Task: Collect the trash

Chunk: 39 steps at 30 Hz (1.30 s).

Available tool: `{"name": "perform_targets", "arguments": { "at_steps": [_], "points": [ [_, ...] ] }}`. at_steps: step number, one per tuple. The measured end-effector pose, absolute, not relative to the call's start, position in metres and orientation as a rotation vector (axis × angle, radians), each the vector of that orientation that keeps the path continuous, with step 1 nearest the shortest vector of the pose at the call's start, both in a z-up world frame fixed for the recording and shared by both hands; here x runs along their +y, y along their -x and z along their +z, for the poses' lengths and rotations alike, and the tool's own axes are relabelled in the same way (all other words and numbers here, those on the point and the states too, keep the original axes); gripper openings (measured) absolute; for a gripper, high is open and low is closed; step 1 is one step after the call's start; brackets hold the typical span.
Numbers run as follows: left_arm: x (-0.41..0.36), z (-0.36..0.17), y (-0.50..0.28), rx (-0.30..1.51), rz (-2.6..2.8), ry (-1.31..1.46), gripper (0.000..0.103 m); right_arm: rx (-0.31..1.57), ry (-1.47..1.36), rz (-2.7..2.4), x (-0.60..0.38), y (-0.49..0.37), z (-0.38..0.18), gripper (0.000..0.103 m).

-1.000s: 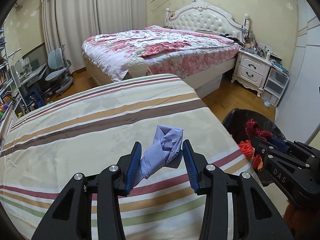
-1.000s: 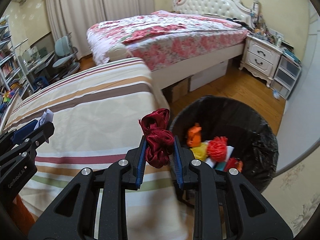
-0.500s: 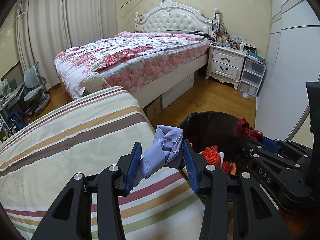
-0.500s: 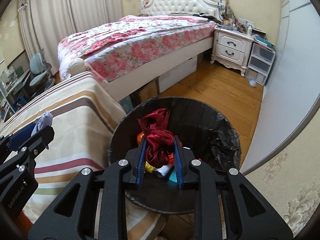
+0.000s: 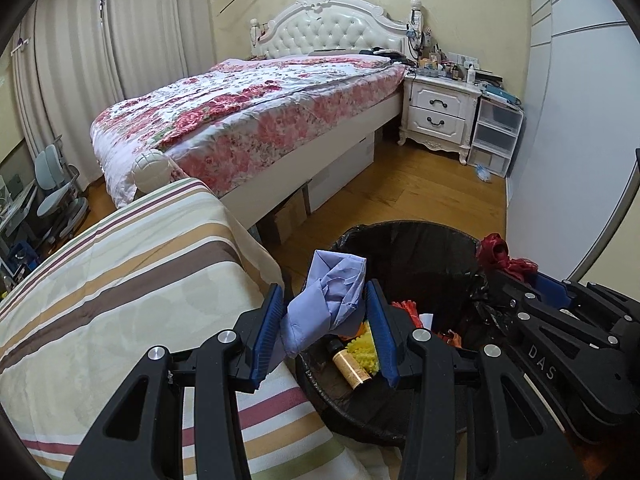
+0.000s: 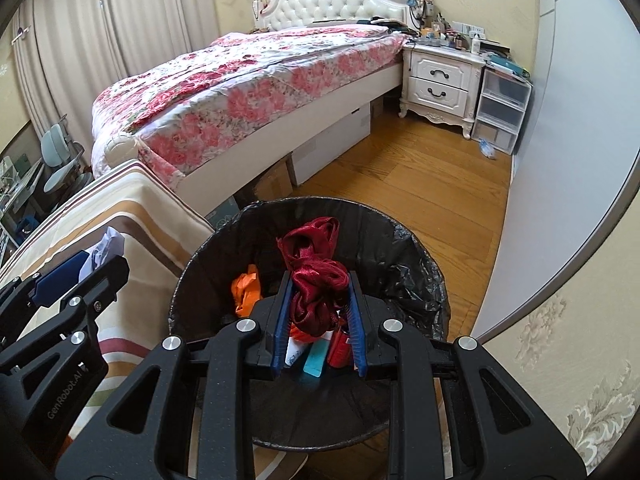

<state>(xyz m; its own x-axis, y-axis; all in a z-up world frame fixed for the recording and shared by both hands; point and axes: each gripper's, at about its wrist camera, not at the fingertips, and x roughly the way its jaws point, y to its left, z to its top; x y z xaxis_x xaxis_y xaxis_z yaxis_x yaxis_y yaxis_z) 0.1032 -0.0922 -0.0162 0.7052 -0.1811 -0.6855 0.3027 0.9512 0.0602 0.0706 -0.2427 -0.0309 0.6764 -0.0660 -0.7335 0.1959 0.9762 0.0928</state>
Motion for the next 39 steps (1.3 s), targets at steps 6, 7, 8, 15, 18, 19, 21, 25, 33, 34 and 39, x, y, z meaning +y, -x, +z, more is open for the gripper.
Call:
{"name": "perform_targets", "arguments": {
  "at_steps": [6, 7, 8, 15, 18, 19, 21, 25, 33, 34, 39],
  "points": [
    [-0.098, -0.022, -0.108, 0.759, -0.261, -0.178, 0.050, 0.827, -0.178, -0.162, -0.250, -0.075, -0.036, 0.026],
    [-0.098, -0.022, -0.107, 0.757, -0.258, -0.175, 0.058, 0.830, -0.180, -0.163, -0.251, -0.075, -0.037, 0.026],
    [-0.098, -0.022, -0.107, 0.753, -0.254, -0.172, 0.063, 0.832, -0.183, -0.164, -0.251, -0.076, -0.037, 0.028],
    [-0.095, -0.019, -0.103, 0.746, -0.244, -0.167, 0.072, 0.825, -0.178, -0.185, -0.254, -0.074, -0.037, 0.047],
    [-0.091, -0.017, -0.101, 0.746, -0.237, -0.157, 0.073, 0.814, -0.176, -0.194, -0.253, -0.070, -0.034, 0.053],
    [-0.089, -0.017, -0.101, 0.746, -0.236, -0.153, 0.073, 0.810, -0.174, -0.197, -0.253, -0.069, -0.033, 0.055],
    [-0.085, -0.014, -0.099, 0.744, -0.233, -0.145, 0.073, 0.804, -0.170, -0.200, -0.252, -0.066, -0.029, 0.056],
    [-0.076, -0.009, -0.092, 0.731, -0.216, -0.139, 0.076, 0.788, -0.160, -0.206, -0.248, -0.057, -0.023, 0.062],
    [-0.052, -0.001, -0.068, 0.716, -0.195, -0.105, 0.077, 0.757, -0.142, -0.198, -0.229, -0.032, -0.011, 0.070],
    [-0.049, 0.000, -0.064, 0.714, -0.191, -0.102, 0.077, 0.753, -0.139, -0.195, -0.227, -0.029, -0.010, 0.071],
    [-0.034, 0.005, -0.049, 0.706, -0.175, -0.077, 0.078, 0.727, -0.107, -0.187, -0.212, -0.014, -0.002, 0.076]
  ]
}}
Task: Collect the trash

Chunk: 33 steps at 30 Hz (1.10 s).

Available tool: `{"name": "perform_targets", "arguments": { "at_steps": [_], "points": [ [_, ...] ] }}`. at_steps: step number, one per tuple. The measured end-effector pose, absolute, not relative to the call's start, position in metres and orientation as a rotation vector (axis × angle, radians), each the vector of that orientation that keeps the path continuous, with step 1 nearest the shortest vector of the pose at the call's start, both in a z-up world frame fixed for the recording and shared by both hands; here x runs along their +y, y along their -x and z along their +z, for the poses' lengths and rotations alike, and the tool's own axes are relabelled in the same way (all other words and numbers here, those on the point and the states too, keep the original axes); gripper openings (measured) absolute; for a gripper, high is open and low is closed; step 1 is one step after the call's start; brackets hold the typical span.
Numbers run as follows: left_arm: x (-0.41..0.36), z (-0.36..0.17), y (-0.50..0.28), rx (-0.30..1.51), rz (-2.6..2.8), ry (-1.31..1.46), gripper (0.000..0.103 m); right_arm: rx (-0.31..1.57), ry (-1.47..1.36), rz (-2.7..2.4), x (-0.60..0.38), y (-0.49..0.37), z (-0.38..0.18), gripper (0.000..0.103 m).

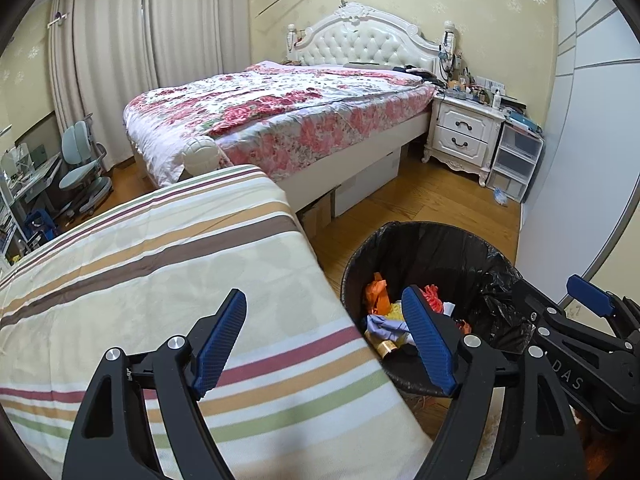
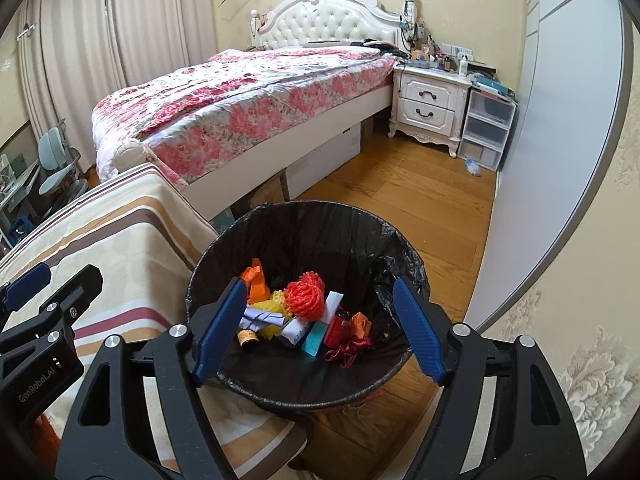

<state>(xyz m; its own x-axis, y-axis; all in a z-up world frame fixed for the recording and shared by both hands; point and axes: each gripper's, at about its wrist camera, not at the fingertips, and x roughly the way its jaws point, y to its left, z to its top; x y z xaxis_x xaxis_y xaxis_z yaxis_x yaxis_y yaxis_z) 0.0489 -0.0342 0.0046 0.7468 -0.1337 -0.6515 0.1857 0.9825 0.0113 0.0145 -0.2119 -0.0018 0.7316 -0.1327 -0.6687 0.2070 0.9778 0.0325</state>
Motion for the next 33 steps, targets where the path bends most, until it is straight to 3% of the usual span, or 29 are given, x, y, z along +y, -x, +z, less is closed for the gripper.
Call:
{"name": "perform_targets", "arguments": {
  "at_steps": [33],
  "points": [
    [-0.003, 0.018, -0.012, 0.658, -0.146, -0.037, 0.079, 0.664, -0.064, -0.182, -0.193, 0.027, 0.018, 0.080]
  ]
}}
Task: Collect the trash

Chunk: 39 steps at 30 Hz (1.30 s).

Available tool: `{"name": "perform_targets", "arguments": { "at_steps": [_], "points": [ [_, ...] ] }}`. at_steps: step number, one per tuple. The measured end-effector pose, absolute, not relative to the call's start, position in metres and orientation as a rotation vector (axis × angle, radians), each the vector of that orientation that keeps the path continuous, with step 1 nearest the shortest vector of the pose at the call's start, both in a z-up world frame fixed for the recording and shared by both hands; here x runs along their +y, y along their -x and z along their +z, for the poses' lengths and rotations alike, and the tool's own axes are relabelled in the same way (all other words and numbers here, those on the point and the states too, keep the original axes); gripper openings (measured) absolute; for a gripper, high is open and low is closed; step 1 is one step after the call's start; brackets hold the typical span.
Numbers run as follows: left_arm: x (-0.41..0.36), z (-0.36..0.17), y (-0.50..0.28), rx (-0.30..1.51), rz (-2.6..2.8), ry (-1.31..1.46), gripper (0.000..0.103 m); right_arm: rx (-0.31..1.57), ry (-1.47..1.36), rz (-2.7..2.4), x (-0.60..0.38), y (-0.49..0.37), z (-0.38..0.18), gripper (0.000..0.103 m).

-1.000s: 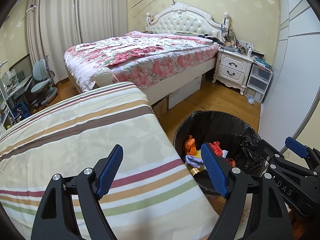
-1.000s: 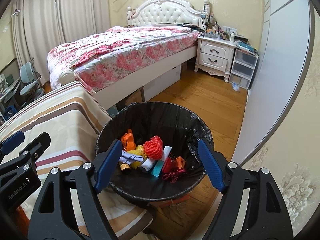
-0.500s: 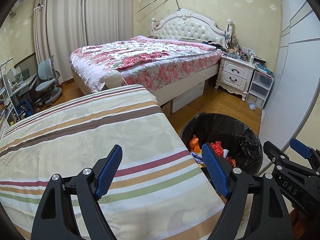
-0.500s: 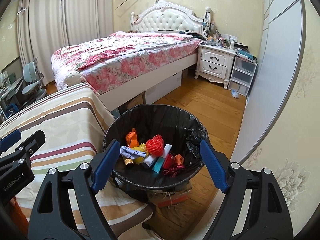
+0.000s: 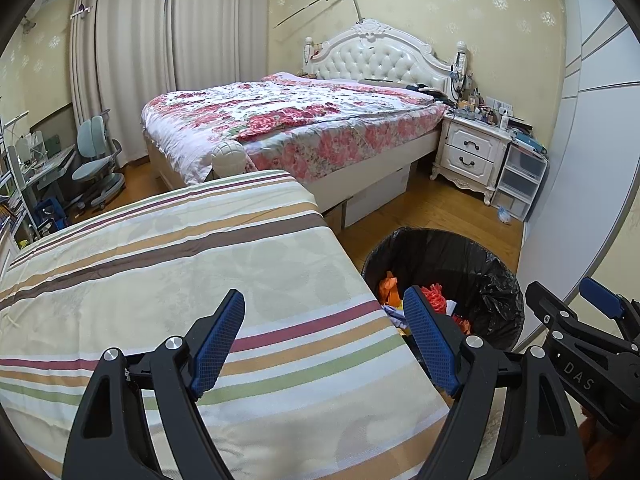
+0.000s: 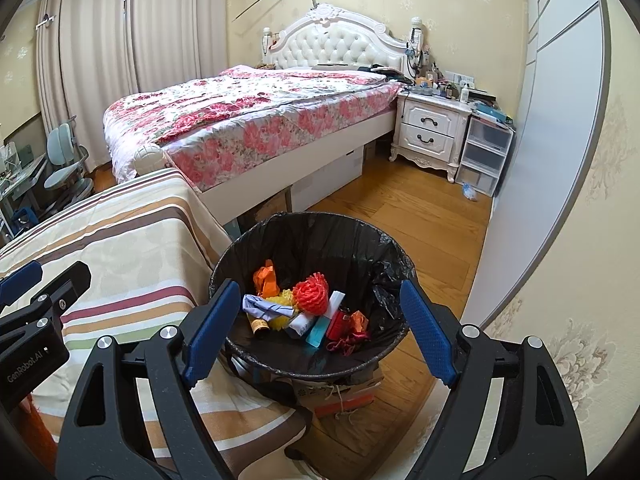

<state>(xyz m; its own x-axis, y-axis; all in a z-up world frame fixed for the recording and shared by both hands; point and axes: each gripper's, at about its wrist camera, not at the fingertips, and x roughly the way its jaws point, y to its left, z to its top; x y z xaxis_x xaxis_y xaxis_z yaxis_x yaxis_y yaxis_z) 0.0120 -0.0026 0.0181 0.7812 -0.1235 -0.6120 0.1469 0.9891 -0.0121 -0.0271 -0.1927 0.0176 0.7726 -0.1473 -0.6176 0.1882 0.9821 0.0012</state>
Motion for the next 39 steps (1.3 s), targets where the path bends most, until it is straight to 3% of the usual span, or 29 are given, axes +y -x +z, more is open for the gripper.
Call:
{"name": "perform_targets", "arguments": {
  "at_steps": [39],
  "points": [
    [-0.0006, 0.0179, -0.0114, 0.656, -0.146, -0.034, 0.079, 0.657, -0.060, -0.184, -0.1909, 0.0269, 0.0199, 0.080]
  ]
}}
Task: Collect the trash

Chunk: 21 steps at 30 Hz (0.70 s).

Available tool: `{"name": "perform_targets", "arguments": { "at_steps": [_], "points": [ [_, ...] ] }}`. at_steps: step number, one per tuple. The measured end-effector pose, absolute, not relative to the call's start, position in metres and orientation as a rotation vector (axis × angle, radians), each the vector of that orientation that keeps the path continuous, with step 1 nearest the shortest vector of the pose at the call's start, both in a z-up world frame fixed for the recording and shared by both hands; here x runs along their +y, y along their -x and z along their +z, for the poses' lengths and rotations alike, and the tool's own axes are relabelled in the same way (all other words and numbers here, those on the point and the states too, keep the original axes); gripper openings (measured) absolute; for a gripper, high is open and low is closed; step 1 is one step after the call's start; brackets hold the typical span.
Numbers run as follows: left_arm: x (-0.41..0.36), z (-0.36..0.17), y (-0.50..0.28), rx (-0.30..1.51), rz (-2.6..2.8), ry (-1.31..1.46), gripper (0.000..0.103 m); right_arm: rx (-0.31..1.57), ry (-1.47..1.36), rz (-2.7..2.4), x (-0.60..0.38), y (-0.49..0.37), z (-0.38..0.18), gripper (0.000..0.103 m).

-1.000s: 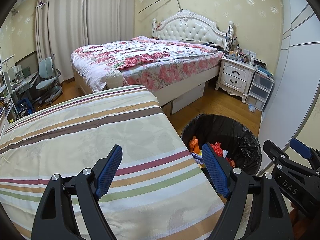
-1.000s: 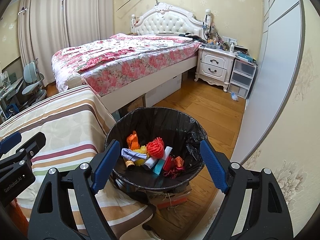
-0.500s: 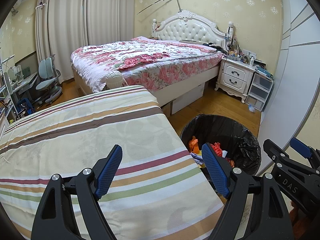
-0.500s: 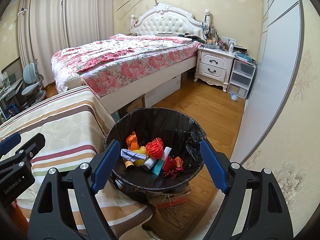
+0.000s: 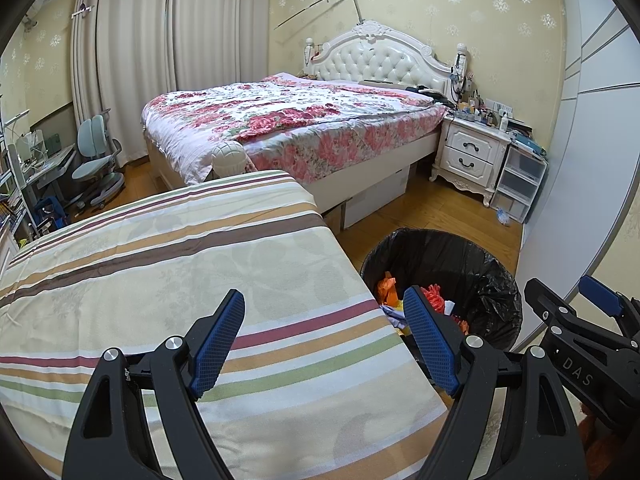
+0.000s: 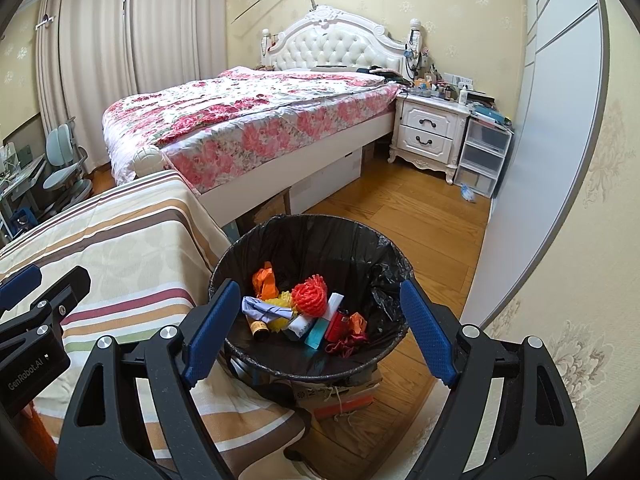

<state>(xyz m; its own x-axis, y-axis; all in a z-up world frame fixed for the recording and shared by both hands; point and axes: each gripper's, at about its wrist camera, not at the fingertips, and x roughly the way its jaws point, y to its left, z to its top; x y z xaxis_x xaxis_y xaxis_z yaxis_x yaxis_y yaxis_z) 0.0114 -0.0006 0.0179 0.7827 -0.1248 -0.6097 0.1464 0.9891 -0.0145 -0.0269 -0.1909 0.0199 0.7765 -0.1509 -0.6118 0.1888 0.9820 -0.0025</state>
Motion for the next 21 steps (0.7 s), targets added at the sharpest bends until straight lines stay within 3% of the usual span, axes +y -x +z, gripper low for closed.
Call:
{"name": "perform_targets", "arguments": {
  "at_steps": [21],
  "points": [
    [-0.0062, 0.0237, -0.0029, 0.620, -0.139, -0.049, 0.079, 0.658, -0.060, -0.183, -0.1903, 0.0267, 0.0200, 0.080]
  ]
}}
